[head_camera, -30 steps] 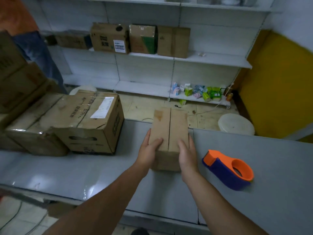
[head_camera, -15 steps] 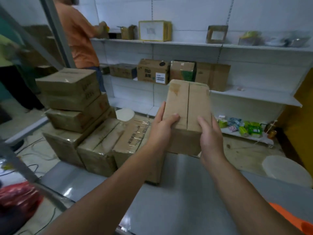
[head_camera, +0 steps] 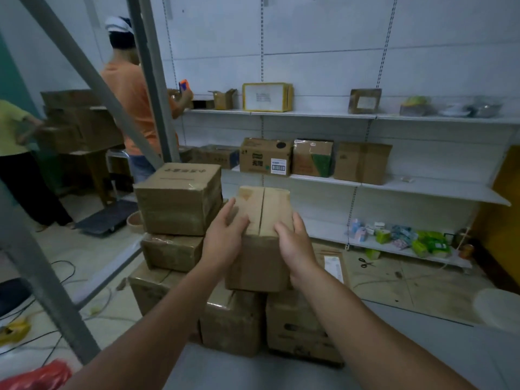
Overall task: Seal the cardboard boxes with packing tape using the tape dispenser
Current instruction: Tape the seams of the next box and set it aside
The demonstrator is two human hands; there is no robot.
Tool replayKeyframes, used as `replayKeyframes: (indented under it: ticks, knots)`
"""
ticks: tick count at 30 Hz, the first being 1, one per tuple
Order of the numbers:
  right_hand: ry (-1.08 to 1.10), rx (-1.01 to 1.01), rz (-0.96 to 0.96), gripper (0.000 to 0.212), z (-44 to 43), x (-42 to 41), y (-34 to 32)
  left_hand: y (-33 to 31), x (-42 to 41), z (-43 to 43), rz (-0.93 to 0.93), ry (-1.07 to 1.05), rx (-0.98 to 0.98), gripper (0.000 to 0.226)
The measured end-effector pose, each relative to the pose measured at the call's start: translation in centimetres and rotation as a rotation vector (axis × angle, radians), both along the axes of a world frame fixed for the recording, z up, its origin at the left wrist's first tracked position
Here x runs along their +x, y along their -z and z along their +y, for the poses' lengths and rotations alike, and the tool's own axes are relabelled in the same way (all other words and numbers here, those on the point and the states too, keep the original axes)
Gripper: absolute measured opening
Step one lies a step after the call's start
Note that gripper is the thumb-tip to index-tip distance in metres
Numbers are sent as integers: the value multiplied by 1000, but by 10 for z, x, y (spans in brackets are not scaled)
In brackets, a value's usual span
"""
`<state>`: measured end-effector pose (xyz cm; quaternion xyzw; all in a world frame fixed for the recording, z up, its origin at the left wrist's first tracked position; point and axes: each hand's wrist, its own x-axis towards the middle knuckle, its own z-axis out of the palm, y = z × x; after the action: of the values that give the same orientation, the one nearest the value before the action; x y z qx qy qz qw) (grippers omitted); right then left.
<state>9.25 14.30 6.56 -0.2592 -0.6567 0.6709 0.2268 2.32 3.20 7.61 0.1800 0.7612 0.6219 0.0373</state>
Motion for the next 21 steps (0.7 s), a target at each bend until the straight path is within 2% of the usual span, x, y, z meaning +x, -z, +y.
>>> replayKeyframes:
  ticks: [4, 8, 10, 13, 16, 18, 21]
  knots:
    - [16, 73, -33, 54, -17, -17, 6, 7, -23, -14, 169, 8, -270, 42]
    - [1, 258, -175, 52, -26, -29, 21, 16, -36, -17, 565, 75, -729, 37]
    - [-14, 398, -291, 53, -21, -29, 30, 21, -38, -14, 703, 163, -864, 43]
    - [-39, 430, -353, 53, -9, -23, 31, 23, -37, -10, 721, 236, -899, 52]
    - [12, 523, -347, 50, 1, -19, 23, 20, -38, -10, 617, 292, -799, 53]
    - [30, 619, -361, 50, -1, -13, 21, 27, -40, -13, 619, 306, -730, 47]
    - [-78, 649, -432, 54, -2, -7, 28, 38, -42, -12, 662, 315, -826, 44]
